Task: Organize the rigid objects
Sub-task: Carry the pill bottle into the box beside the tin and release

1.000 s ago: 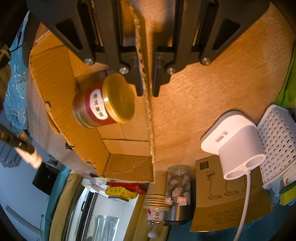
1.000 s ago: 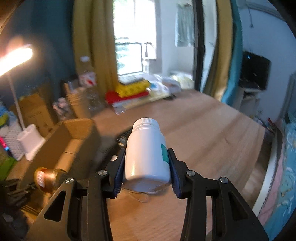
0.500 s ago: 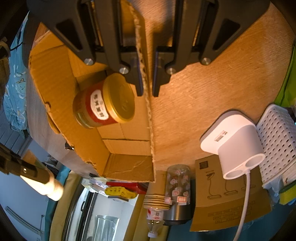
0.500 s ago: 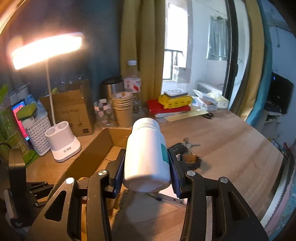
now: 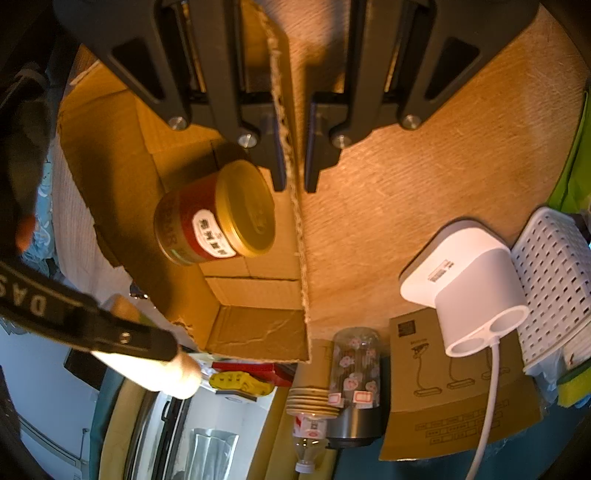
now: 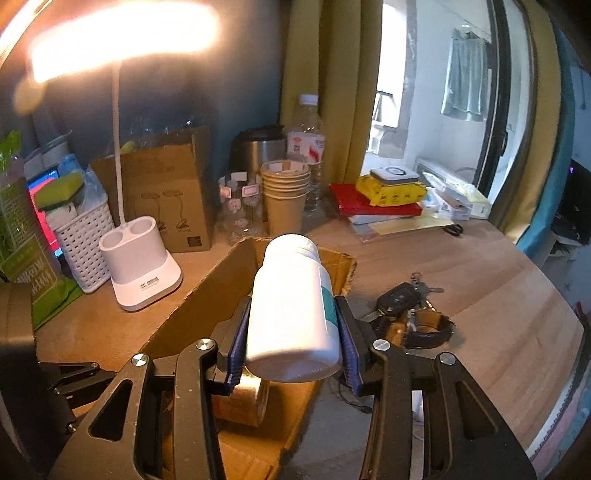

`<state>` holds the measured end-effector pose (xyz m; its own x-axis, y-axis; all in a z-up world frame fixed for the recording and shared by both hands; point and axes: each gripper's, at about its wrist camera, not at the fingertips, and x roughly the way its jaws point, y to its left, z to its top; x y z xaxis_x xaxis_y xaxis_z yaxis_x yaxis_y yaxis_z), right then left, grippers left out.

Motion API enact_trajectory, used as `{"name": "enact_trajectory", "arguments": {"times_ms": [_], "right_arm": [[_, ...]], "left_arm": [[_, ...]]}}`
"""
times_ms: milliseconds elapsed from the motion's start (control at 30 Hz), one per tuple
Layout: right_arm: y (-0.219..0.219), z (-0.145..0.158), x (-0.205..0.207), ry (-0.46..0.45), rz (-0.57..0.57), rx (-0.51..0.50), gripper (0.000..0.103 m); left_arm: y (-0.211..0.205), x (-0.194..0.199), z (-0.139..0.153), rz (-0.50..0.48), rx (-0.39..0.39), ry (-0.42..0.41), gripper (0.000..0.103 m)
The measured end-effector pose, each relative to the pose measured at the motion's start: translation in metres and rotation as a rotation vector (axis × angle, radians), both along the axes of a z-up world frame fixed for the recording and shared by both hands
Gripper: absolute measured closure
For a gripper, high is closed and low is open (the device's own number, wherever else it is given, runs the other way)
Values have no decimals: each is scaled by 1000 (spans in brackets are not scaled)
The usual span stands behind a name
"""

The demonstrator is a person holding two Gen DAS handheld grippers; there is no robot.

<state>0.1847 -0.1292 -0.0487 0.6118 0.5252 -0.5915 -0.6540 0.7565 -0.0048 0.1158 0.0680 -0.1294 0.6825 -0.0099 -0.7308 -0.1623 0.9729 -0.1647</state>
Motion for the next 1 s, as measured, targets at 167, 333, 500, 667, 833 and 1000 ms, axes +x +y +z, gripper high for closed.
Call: {"name": "enact_trajectory", "arguments": {"times_ms": [167,333,500,667,833,1000], "right_arm": [[8,-9,7,10,-2,-23,58],[12,-20,17,41,-2,-42,58],[15,-29,25,77,12,-58,58],[16,-32,25,81,19,-82,58],[16,-32,25,89,21,-86,58],[15,-29,22,90,25,-76,57]], "left_arm": [[2,1,0,0,2,0,93],[1,1,0,1,2,0,93],[0,1,0,-4,9,-2,93],[0,-1,1,-4,12,-2,93],[-1,-2,1,-3,14,-3,93],[-2,-3,0,-2,13,-2,93]]}}
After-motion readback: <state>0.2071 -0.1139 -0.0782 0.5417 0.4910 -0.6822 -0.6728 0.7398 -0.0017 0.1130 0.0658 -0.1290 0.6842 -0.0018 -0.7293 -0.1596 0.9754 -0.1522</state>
